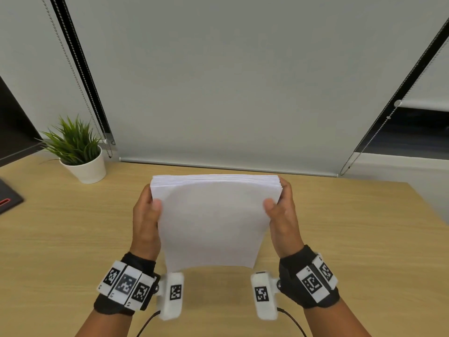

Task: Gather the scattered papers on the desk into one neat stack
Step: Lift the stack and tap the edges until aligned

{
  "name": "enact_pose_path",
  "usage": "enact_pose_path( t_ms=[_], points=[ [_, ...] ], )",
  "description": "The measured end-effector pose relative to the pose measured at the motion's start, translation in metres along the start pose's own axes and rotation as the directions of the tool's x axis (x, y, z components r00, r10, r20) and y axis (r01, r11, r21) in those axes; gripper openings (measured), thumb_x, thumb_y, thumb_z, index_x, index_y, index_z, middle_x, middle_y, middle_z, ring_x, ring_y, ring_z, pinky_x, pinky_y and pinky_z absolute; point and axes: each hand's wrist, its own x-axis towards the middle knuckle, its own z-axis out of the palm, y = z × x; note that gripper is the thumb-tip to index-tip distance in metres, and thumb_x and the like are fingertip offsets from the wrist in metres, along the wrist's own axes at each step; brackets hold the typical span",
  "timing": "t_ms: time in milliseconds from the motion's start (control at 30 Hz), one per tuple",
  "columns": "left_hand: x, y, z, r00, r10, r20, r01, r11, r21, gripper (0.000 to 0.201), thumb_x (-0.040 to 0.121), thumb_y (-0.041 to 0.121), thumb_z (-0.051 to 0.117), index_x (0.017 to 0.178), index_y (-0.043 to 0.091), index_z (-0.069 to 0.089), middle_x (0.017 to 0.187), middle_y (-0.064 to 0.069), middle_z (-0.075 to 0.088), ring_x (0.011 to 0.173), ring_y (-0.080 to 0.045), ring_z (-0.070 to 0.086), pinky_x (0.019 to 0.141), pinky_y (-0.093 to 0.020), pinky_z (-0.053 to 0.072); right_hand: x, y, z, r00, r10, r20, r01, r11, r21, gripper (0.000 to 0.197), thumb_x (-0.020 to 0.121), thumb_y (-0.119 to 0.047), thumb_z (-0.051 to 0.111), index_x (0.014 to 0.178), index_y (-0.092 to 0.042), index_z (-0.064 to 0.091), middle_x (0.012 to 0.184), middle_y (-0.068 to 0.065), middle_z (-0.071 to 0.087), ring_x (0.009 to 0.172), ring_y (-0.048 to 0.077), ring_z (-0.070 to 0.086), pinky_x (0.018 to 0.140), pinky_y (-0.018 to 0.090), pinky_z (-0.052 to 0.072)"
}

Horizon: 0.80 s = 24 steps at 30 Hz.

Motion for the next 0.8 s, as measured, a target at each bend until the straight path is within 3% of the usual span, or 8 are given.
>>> enact_pose_path(
  t_ms=[67, 167, 300, 400, 500, 600, 700, 800],
  points=[
    [-0.008, -0.013, -0.001, 0.999, -0.036, -0.023, 0.039, 0.992, 0.120, 0.035, 0.068, 0.024, 0.056, 0.103, 0.023, 0.058, 0.090, 0.009, 0.069, 0.082, -0.002, 0.065, 0.065, -0.014, 0.053, -0.007, 0.016, -0.008, 0.997, 0.074, 0.033, -0.069, 0.990, -0.120, 0.063, 0.068, -0.023, 0.073, 0.122, -0.032, 0.041, 0.119, 0.001, 0.060, 0.108, 0.014, 0.062, 0.089, 0.040, 0.053],
    [-0.012, -0.025, 0.008, 0.984, -0.117, -0.137, 0.142, 0.970, 0.195, 0.034, 0.080, -0.007, 0.050, 0.102, 0.018, 0.058, 0.091, 0.005, 0.064, 0.082, -0.007, 0.064, 0.061, -0.009, 0.052, -0.014, 0.037, -0.006, 0.989, 0.147, 0.016, -0.137, 0.955, -0.264, 0.059, 0.082, 0.003, 0.057, 0.119, -0.040, 0.042, 0.123, -0.003, 0.059, 0.117, 0.014, 0.057, 0.103, 0.050, 0.044],
    [-0.010, -0.020, 0.014, 0.975, -0.108, -0.194, 0.139, 0.978, 0.154, 0.040, 0.085, -0.021, 0.036, 0.109, 0.004, 0.054, 0.088, 0.003, 0.061, 0.071, 0.010, 0.064, 0.060, -0.005, 0.051, -0.018, 0.037, -0.001, 0.987, 0.160, -0.001, -0.156, 0.962, -0.225, 0.049, 0.089, 0.002, 0.049, 0.120, -0.036, 0.045, 0.123, -0.004, 0.060, 0.118, 0.013, 0.057, 0.104, 0.039, 0.044],
    [-0.013, -0.025, 0.011, 0.972, -0.126, -0.196, 0.156, 0.976, 0.149, 0.040, 0.085, -0.021, 0.035, 0.108, 0.006, 0.053, 0.088, 0.003, 0.060, 0.075, 0.002, 0.063, 0.059, -0.005, 0.049, -0.017, 0.041, -0.001, 0.980, 0.195, 0.034, -0.182, 0.955, -0.235, 0.053, 0.088, 0.004, 0.048, 0.122, -0.038, 0.043, 0.124, -0.007, 0.059, 0.117, 0.007, 0.057, 0.104, 0.033, 0.044],
    [-0.019, -0.031, 0.010, 0.967, -0.170, -0.188, 0.201, 0.966, 0.164, 0.043, 0.086, -0.019, 0.036, 0.109, 0.012, 0.053, 0.093, 0.005, 0.061, 0.084, -0.008, 0.059, 0.063, -0.007, 0.050, -0.020, 0.047, 0.000, 0.972, 0.233, 0.031, -0.218, 0.943, -0.250, 0.056, 0.090, 0.008, 0.046, 0.121, -0.039, 0.043, 0.124, -0.010, 0.058, 0.112, -0.003, 0.058, 0.104, 0.030, 0.044],
    [-0.018, -0.019, 0.007, 0.979, -0.127, -0.161, 0.153, 0.975, 0.161, 0.038, 0.080, -0.002, 0.042, 0.102, 0.027, 0.052, 0.095, 0.008, 0.059, 0.079, 0.006, 0.059, 0.069, -0.019, 0.048, -0.018, 0.040, 0.001, 0.974, 0.225, 0.011, -0.216, 0.948, -0.233, 0.053, 0.089, 0.007, 0.050, 0.114, -0.039, 0.045, 0.117, -0.010, 0.060, 0.106, 0.000, 0.061, 0.094, 0.027, 0.051],
    [-0.008, 0.006, 0.010, 0.990, -0.019, -0.139, 0.040, 0.987, 0.154, 0.032, 0.083, 0.016, 0.040, 0.115, 0.022, 0.045, 0.102, 0.012, 0.056, 0.085, 0.010, 0.058, 0.073, -0.011, 0.048, -0.007, 0.016, 0.004, 0.995, 0.105, -0.005, -0.104, 0.975, -0.196, 0.048, 0.087, 0.005, 0.055, 0.111, -0.036, 0.047, 0.112, -0.008, 0.062, 0.099, 0.003, 0.065, 0.083, 0.027, 0.054],
    [0.009, 0.023, 0.017, 0.983, 0.063, -0.171, -0.022, 0.972, 0.232, 0.037, 0.096, 0.047, 0.029, 0.122, 0.026, 0.045, 0.108, 0.006, 0.053, 0.103, -0.009, 0.054, 0.088, -0.025, 0.044, 0.007, -0.011, 0.013, 1.000, 0.011, -0.026, -0.015, 0.989, -0.149, 0.044, 0.087, 0.000, 0.057, 0.108, -0.038, 0.049, 0.111, 0.001, 0.062, 0.097, 0.013, 0.065, 0.081, 0.033, 0.056]
  ],
)
